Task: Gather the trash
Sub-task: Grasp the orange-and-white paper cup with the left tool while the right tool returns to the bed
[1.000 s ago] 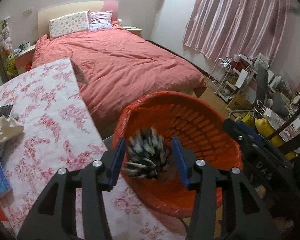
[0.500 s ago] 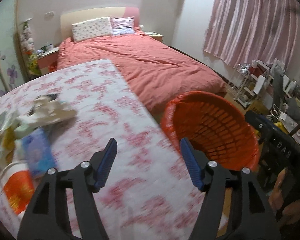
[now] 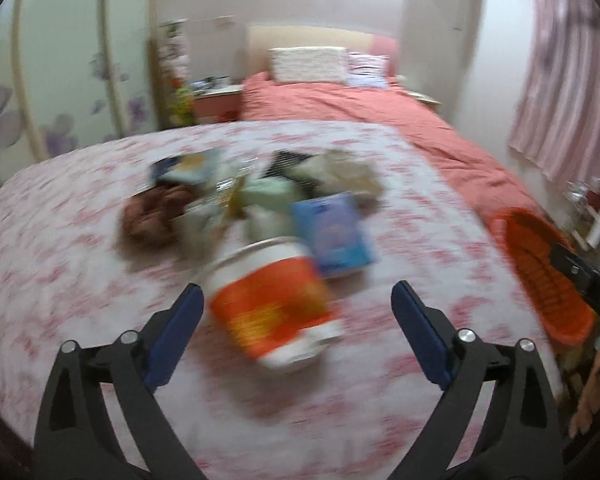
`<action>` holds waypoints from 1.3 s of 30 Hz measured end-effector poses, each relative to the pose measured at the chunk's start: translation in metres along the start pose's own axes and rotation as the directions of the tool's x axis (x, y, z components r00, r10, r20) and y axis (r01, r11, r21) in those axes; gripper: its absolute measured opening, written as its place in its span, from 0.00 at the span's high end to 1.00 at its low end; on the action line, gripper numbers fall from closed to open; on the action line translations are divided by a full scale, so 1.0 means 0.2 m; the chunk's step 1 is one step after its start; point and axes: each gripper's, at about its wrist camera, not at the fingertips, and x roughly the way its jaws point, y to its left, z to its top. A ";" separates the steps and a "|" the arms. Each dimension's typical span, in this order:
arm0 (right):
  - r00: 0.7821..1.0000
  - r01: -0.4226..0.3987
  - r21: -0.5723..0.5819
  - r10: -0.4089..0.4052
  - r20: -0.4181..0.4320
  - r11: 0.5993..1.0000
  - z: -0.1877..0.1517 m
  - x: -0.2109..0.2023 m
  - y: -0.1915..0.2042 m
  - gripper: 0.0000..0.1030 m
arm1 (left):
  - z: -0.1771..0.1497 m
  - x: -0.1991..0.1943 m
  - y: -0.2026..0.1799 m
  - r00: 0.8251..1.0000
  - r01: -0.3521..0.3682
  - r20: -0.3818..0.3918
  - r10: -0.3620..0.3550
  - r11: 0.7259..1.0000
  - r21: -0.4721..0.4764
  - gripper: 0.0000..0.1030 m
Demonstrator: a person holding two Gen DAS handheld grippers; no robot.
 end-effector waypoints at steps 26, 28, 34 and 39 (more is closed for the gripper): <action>0.995 -0.037 -0.088 0.029 -0.094 0.995 -0.12 0.12 0.26 0.26 | -0.03 0.33 0.06 0.986 -0.032 -0.165 0.016 0.995 -0.097 0.19; 0.995 -0.040 -0.088 0.032 -0.098 0.995 -0.12 0.13 0.27 0.26 | -0.02 0.33 0.07 0.988 -0.010 -0.156 -0.005 0.995 -0.097 0.26; 0.993 -0.060 -0.106 0.049 -0.111 0.993 -0.13 0.16 0.34 0.26 | -0.03 0.29 0.15 0.990 0.008 -0.141 -0.020 0.997 -0.083 0.27; 0.990 -0.091 -0.122 0.076 -0.122 0.988 -0.13 0.20 0.45 0.26 | -0.08 0.21 0.30 0.992 -0.020 -0.125 0.010 0.997 -0.081 0.27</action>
